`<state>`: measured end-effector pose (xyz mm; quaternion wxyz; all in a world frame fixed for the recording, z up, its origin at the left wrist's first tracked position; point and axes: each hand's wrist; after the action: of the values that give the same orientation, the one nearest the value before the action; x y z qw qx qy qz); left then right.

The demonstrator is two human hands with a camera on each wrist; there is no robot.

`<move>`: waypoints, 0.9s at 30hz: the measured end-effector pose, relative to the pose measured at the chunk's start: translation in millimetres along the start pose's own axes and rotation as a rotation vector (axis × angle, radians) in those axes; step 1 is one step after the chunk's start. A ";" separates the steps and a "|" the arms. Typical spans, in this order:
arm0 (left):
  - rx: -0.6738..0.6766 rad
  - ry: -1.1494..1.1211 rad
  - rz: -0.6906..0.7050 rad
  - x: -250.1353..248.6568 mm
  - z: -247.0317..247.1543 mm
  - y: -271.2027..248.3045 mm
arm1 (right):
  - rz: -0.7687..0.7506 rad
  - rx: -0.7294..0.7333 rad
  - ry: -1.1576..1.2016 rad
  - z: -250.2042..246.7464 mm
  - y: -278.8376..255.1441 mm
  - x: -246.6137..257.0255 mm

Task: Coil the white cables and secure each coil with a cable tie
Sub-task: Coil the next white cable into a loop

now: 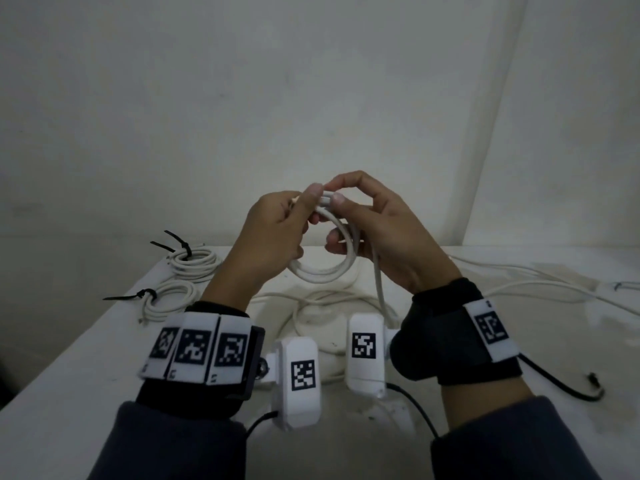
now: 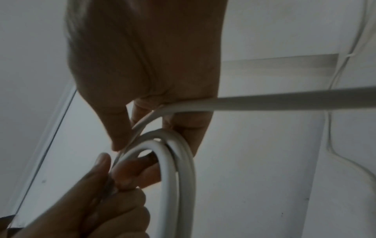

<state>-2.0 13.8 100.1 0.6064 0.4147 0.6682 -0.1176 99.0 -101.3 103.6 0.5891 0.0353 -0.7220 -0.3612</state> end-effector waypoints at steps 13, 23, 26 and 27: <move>-0.011 -0.008 -0.002 -0.6 -3.9 0.8 | -0.111 -0.043 -0.110 5.6 -0.5 5.0; -0.170 -0.127 0.007 -1.6 -3.8 0.5 | 0.039 0.009 0.215 4.4 0.2 4.5; -0.184 -0.146 -0.014 -0.2 5.0 0.5 | 0.092 0.016 0.285 3.0 0.2 1.7; -0.189 -0.154 -0.021 0.2 7.5 0.5 | 0.099 0.013 0.311 2.6 0.3 0.7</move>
<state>3.7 9.3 98.3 0.6911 0.3383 0.6320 -0.0917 96.7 -100.1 104.2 0.7107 0.0591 -0.6252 -0.3171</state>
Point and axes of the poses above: each hand's wrist, its own y-axis towards the middle knuckle, its own z-axis out of the palm, x = y × z, and after that the axes turned 10 degrees about -z, right-handed
